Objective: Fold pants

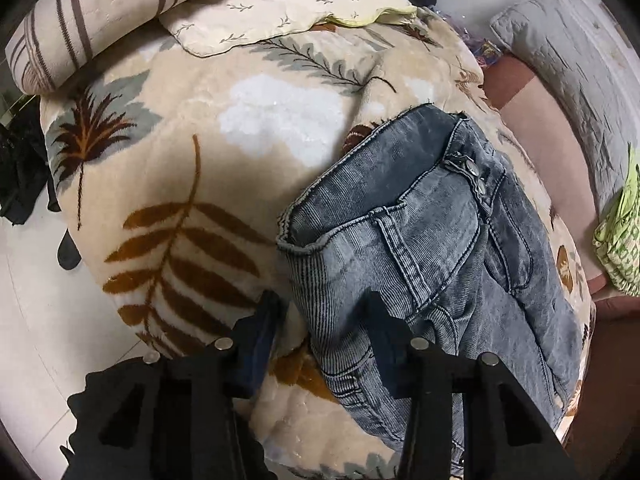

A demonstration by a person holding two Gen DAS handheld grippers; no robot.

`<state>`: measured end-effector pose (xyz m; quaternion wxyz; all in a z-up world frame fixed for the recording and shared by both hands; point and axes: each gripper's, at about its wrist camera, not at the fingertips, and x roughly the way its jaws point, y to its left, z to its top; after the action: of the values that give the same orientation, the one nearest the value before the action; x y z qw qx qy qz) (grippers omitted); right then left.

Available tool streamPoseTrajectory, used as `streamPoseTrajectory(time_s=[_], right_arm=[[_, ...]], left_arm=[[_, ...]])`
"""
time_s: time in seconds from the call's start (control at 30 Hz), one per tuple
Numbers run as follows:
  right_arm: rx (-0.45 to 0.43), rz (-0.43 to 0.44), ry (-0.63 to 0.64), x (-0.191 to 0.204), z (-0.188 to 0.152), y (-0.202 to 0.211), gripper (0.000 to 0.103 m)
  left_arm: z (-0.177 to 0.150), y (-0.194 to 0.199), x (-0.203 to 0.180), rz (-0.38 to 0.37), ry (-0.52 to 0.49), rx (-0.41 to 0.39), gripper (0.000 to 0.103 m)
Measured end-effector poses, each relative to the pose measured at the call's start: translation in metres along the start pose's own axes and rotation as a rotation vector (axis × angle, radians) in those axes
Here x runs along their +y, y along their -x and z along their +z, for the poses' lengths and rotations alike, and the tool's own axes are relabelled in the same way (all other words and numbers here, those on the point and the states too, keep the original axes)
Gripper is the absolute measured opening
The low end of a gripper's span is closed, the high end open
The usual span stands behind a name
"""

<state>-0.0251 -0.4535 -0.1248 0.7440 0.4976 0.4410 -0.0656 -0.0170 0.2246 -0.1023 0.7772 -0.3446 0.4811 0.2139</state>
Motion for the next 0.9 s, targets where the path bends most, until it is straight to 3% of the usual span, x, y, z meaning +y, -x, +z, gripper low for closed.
streamPoseTrajectory(time_s=[0.03, 0.1, 0.17, 0.37, 0.47, 0.53, 0.57, 0.6, 0.63, 0.67, 0.73, 0.77, 0.8, 0.9], right_arm=[[-0.001, -0.008, 0.015, 0.000, -0.001, 0.001, 0.040], [-0.001, -0.016, 0.048, 0.002, 0.000, 0.002, 0.030], [0.001, -0.010, 0.075, 0.004, 0.000, 0.004, 0.025], [-0.102, -0.065, 0.319, 0.050, -0.008, 0.044, 0.024], [-0.121, -0.168, 0.400, 0.052, -0.018, 0.047, 0.026], [-0.018, -0.278, 0.380, 0.029, -0.018, 0.020, 0.040], [0.011, -0.314, 0.352, 0.019, -0.018, 0.013, 0.040], [-0.003, -0.289, 0.344, 0.013, -0.018, 0.015, 0.045], [-0.032, -0.276, 0.351, 0.015, -0.019, 0.023, 0.059], [-0.064, -0.290, 0.362, 0.019, -0.017, 0.031, 0.063], [-0.156, -0.282, 0.393, 0.036, -0.013, 0.051, 0.067], [-0.176, -0.264, 0.406, 0.044, -0.010, 0.058, 0.069], [-0.187, -0.240, 0.423, 0.054, -0.004, 0.062, 0.075], [-0.130, -0.189, 0.469, 0.079, 0.015, 0.045, 0.077]], left_arm=[[0.000, 0.001, -0.001, 0.008, -0.009, 0.002, 0.045], [0.002, 0.003, -0.006, 0.006, -0.041, -0.009, 0.014], [0.004, 0.010, -0.004, 0.002, -0.027, -0.032, 0.008], [-0.013, 0.061, -0.004, 0.004, -0.082, -0.177, 0.003], [-0.022, 0.053, -0.002, 0.056, -0.128, -0.155, 0.005], [-0.023, 0.039, 0.005, 0.093, -0.126, -0.098, 0.005], [-0.022, 0.037, 0.007, 0.089, -0.116, -0.082, 0.013], [-0.020, 0.041, 0.007, 0.094, -0.118, -0.088, 0.031], [-0.019, 0.049, 0.006, 0.092, -0.122, -0.120, 0.041], [-0.018, 0.057, 0.005, 0.085, -0.124, -0.157, 0.055], [-0.013, 0.077, -0.006, 0.063, -0.144, -0.248, 0.062], [-0.012, 0.086, -0.016, 0.042, -0.174, -0.287, 0.070], [-0.010, 0.088, -0.024, 0.025, -0.197, -0.299, 0.078], [-0.012, 0.079, -0.052, -0.035, -0.276, -0.263, 0.078]])
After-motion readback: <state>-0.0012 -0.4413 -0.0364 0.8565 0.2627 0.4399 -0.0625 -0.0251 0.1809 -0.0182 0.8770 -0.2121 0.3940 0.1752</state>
